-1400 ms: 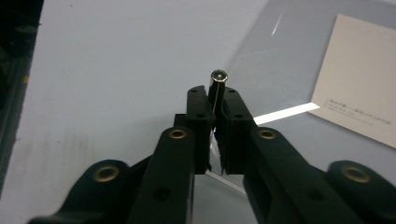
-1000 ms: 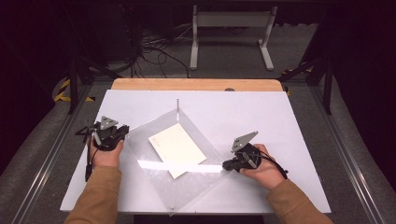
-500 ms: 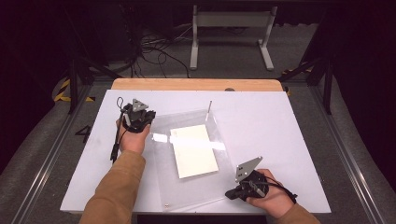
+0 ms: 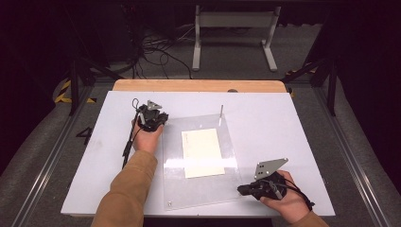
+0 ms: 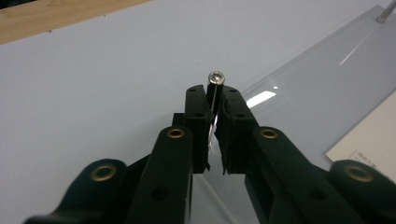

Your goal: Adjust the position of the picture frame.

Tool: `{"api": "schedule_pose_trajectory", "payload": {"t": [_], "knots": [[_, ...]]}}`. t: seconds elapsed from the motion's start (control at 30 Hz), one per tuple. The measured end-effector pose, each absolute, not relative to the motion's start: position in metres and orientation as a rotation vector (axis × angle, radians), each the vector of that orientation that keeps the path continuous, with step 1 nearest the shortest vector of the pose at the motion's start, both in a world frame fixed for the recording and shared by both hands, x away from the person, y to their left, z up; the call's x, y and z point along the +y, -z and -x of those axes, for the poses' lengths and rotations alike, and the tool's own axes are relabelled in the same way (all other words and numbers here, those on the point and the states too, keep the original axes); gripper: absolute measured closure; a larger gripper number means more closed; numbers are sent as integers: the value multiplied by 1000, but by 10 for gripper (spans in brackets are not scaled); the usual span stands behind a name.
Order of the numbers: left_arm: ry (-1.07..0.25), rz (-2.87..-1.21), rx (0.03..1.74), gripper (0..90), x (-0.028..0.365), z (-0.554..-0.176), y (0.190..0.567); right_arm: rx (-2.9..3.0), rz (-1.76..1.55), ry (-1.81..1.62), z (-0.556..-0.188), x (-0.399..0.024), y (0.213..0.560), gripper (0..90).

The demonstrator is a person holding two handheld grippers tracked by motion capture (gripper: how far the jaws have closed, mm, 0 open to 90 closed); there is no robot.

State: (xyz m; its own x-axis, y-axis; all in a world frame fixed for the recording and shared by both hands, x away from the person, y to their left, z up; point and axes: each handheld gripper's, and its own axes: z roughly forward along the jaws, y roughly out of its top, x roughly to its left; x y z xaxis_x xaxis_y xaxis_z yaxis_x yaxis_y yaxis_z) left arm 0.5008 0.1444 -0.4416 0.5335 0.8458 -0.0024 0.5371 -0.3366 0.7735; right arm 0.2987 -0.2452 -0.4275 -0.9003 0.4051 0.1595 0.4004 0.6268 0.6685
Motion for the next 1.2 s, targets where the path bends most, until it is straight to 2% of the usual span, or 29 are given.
{"api": "schedule_pose_trajectory", "payload": {"t": [0.07, 0.1, 0.23, 0.47, 0.7, 0.97, 1.2], "knots": [[-558, -2053, 1131, 772, 143, -497, 442, 2819, -711, -1158, -299, -246, 428, 866], [-562, -2073, 1136, 668, 143, -494, 442, 2804, -726, -1146, -301, -248, 428, 857], [-515, -2065, 1125, 610, 151, -475, 442, 2772, -768, -1106, -306, -252, 430, 849], [-413, -2072, 1011, 667, 159, -429, 436, 2795, -827, -1002, -315, -264, 440, 891], [-302, -2105, 901, 661, 159, -388, 441, 2868, -762, -993, -313, -259, 443, 891], [-310, -2104, 894, 648, 176, -370, 441, 2908, -712, -1004, -309, -248, 444, 896], [-311, -2066, 961, 643, 200, -366, 445, 2942, -628, -1035, -307, -224, 446, 896]]}}
